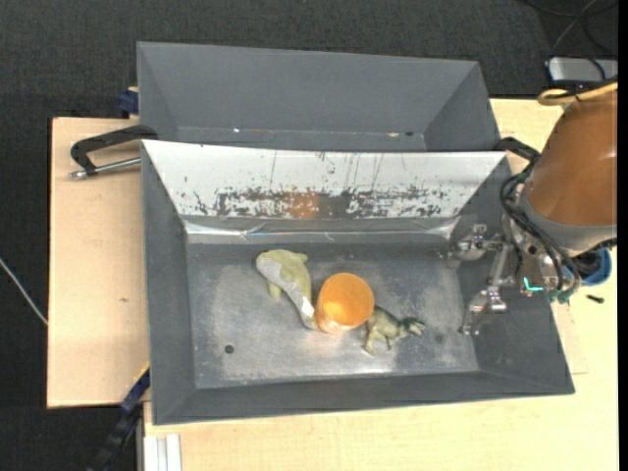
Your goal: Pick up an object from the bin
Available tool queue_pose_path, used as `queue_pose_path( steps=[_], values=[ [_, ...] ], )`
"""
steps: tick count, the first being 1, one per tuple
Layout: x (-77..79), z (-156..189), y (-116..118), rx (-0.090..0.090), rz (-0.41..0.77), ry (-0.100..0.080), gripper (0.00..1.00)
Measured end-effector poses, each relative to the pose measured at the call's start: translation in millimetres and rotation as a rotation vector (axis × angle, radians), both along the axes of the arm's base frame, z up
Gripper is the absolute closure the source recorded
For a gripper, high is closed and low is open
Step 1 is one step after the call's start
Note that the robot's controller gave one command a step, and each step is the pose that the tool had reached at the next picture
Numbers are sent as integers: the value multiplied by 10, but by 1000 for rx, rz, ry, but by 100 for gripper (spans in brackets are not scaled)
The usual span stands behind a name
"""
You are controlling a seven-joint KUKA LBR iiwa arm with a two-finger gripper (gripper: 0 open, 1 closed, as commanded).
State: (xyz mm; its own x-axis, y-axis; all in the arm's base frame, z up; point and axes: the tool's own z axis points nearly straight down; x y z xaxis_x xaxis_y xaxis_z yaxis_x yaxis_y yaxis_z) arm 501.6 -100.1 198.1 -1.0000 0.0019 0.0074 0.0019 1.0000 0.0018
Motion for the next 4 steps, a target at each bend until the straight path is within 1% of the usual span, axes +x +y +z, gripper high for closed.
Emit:
queue_pose_path(
  steps=[1,2,3,4],
  values=[
    [135,-1248,791,3,251,-6,0],
    [215,-537,600,-2,481,-18,0],
    [140,-1242,1397,5,661,-6,0],
    [611,-1254,2223,2,775,-18,0]
  ],
)
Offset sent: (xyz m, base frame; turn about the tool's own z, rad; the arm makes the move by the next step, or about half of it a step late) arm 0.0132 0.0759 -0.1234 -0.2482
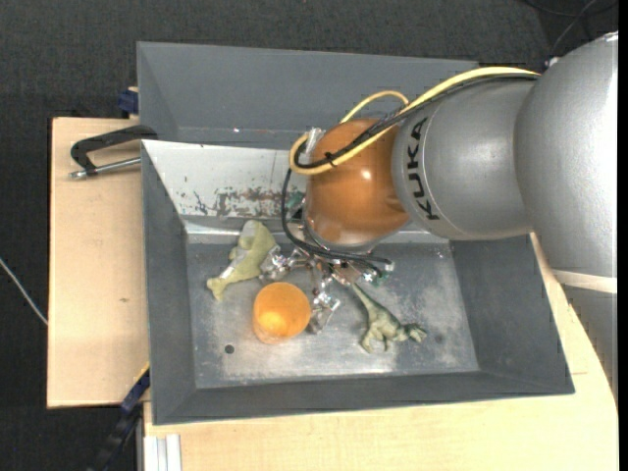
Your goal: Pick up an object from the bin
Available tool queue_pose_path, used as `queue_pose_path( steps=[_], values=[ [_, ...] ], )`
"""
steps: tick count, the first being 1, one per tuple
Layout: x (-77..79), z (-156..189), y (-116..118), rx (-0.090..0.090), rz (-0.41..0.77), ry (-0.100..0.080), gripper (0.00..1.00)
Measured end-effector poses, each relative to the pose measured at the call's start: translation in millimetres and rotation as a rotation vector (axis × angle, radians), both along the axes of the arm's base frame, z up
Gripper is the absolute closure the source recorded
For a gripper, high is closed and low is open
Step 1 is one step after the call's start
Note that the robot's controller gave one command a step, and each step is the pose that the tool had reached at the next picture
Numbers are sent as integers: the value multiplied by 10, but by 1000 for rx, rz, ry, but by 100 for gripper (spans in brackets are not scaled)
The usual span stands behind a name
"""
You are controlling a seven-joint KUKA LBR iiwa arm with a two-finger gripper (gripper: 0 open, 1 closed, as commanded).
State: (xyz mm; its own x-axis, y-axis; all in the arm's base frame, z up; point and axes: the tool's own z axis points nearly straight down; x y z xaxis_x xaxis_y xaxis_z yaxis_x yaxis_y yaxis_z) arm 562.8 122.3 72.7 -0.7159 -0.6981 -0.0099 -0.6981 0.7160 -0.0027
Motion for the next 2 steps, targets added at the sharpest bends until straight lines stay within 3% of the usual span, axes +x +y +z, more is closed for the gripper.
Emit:
queue_pose_path(
  steps=[1,2],
  values=[
    [-5,12,-37,-4,-5,5,100],
    [347,14,336,-1,-131,2,100]
  ],
)
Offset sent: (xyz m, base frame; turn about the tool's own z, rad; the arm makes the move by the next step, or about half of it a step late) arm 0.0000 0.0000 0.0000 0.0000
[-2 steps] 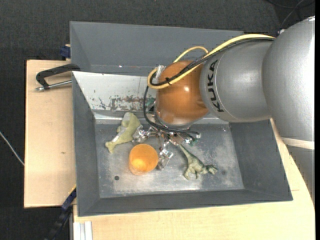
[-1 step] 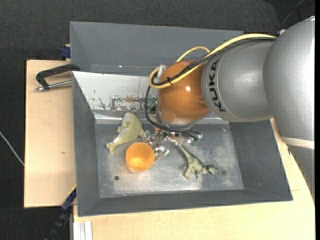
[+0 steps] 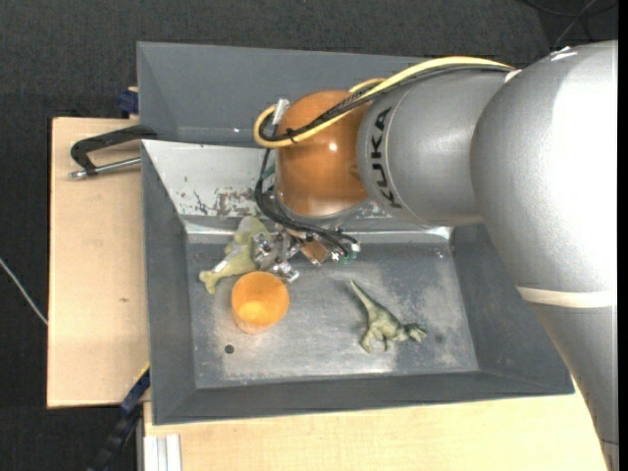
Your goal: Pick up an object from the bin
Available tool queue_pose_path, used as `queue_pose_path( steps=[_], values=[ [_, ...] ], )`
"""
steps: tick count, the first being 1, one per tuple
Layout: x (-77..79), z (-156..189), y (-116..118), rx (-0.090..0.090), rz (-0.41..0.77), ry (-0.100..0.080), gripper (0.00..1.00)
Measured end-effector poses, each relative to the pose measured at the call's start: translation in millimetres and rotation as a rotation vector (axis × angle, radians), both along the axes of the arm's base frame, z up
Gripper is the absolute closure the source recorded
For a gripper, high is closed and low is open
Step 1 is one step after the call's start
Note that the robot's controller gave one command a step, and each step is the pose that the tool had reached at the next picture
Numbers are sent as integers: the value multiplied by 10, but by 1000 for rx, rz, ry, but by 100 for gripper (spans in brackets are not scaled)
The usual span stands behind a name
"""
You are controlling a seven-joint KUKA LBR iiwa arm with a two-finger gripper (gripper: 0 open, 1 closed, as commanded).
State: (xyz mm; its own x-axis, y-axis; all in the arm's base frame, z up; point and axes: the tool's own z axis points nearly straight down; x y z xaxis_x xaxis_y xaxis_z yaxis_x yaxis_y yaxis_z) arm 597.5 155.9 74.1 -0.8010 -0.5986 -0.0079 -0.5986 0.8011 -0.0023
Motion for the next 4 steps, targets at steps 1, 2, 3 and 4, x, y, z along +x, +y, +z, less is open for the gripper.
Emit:
queue_pose_path(
  steps=[1,2,3,4],
  values=[
    [12,1919,71,-1,372,-8,100],
    [-441,1615,-25,-4,549,7,100],
    [-578,843,240,-4,777,10,100],
    [-564,865,238,-4,775,5,0]
  ],
)
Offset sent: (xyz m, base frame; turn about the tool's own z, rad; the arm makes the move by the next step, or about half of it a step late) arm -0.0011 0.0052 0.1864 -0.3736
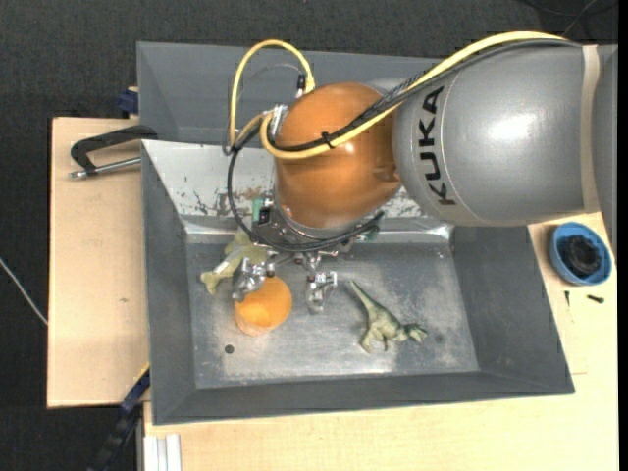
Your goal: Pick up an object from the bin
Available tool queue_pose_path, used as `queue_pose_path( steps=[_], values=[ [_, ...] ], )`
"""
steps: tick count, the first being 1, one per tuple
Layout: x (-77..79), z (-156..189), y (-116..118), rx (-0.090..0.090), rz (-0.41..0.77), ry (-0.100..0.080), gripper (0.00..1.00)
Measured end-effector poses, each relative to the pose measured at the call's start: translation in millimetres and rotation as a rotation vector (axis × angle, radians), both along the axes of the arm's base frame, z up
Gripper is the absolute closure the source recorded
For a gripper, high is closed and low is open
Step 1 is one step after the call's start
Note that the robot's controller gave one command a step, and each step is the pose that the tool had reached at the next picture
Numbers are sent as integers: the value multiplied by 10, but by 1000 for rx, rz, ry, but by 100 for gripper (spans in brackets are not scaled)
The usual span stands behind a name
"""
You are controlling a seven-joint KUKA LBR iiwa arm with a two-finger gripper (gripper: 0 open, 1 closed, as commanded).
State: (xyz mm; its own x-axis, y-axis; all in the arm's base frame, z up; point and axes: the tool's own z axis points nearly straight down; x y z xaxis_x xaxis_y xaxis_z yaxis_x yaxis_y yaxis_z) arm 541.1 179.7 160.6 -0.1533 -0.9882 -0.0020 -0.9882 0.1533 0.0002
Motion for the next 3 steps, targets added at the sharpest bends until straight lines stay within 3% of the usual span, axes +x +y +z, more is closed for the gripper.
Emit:
queue_pose_path(
  steps=[1,2,3],
  values=[
    [-225,435,-39,2,20,-7,0],
    [63,-849,128,0,134,2,0],
    [84,-787,143,4,133,-7,100]
  ],
)
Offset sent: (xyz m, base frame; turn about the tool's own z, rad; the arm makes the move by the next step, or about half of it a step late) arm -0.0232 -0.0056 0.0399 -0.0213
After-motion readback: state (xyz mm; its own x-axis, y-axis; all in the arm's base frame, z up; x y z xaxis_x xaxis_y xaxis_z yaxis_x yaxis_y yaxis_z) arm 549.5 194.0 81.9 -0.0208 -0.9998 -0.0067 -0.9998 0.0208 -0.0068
